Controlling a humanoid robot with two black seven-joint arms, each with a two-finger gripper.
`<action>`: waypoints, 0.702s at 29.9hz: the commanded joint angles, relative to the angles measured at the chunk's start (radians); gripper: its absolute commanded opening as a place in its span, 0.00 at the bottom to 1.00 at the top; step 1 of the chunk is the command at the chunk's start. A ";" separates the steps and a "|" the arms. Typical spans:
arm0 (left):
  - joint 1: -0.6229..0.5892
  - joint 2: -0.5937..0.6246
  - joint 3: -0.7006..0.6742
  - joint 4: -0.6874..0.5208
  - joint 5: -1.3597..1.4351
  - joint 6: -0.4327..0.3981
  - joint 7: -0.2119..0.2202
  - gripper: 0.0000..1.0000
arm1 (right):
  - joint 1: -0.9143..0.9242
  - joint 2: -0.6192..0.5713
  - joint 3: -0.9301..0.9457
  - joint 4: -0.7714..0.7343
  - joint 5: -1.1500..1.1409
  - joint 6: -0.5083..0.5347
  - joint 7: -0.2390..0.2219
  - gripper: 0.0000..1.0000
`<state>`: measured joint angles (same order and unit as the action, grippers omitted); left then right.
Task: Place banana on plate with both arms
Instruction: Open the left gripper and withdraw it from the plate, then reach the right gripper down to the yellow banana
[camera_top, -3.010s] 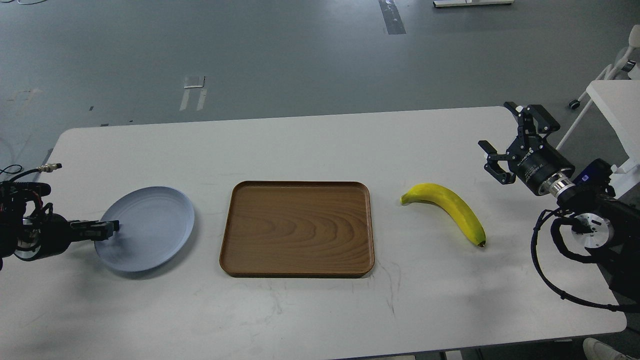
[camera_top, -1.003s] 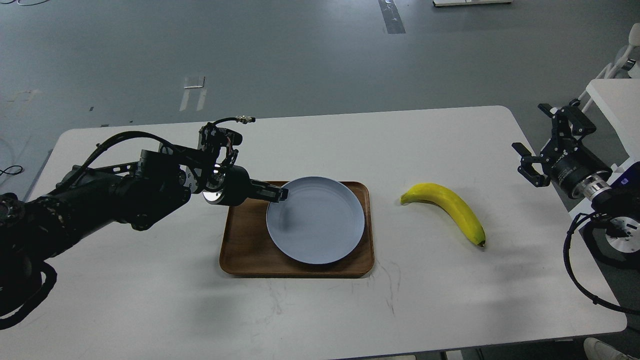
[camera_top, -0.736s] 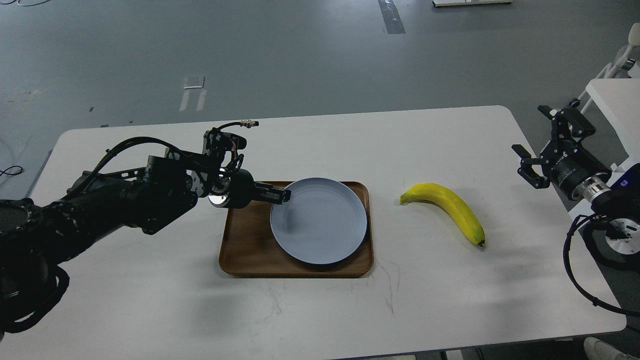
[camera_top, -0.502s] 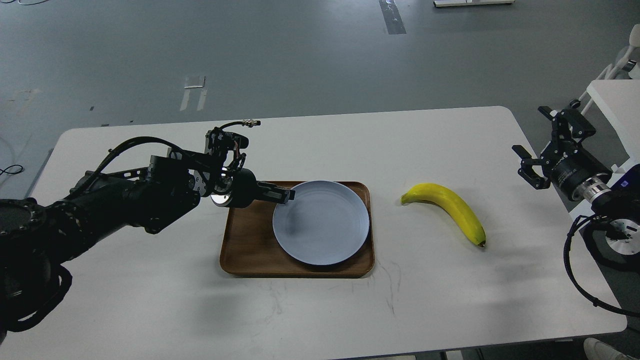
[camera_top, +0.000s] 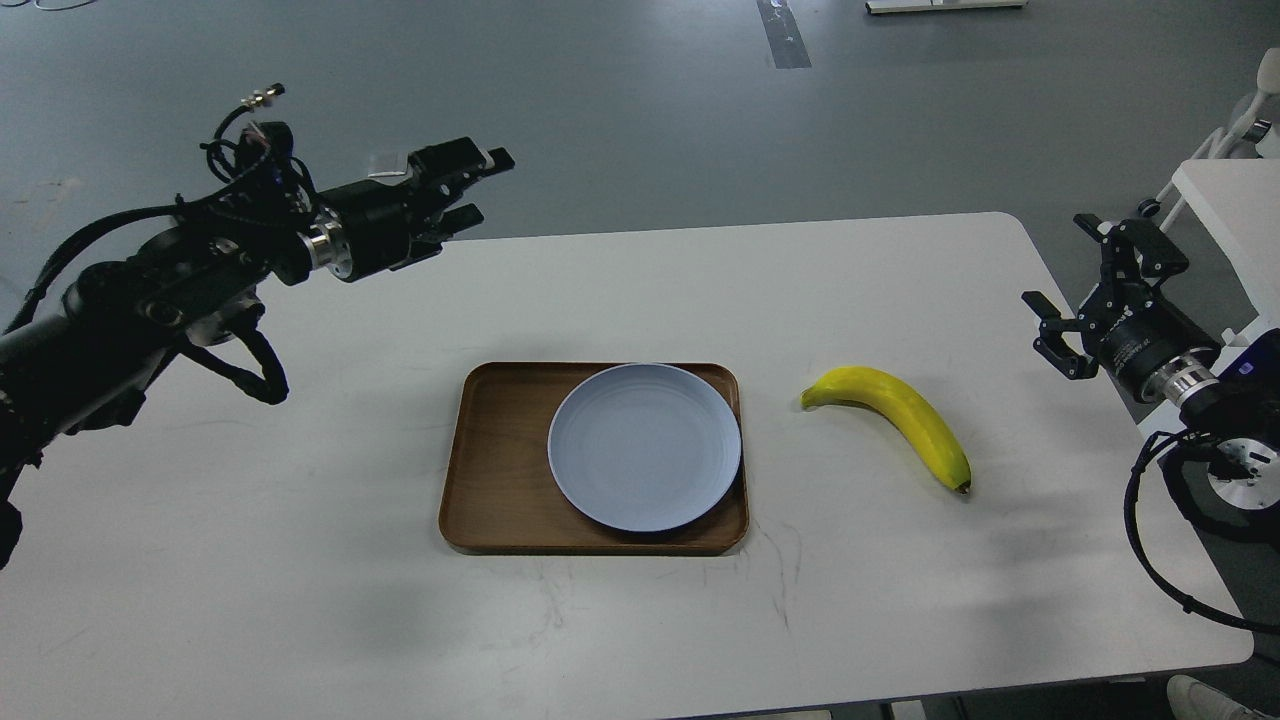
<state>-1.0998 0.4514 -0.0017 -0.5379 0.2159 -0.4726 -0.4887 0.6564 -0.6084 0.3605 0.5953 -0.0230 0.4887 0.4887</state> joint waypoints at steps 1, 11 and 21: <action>0.110 0.064 -0.113 -0.001 -0.144 -0.016 0.000 1.00 | 0.000 0.003 -0.003 0.003 0.000 0.000 0.000 1.00; 0.308 0.075 -0.336 0.003 -0.150 -0.016 0.000 1.00 | 0.066 -0.060 -0.155 0.008 -0.186 0.000 0.000 1.00; 0.294 0.064 -0.339 0.003 -0.144 -0.016 0.000 1.00 | 0.288 -0.111 -0.199 0.047 -0.770 0.000 0.000 1.00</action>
<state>-0.8002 0.5145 -0.3405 -0.5353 0.0706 -0.4888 -0.4885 0.8930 -0.7185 0.1711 0.6167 -0.6539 0.4889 0.4887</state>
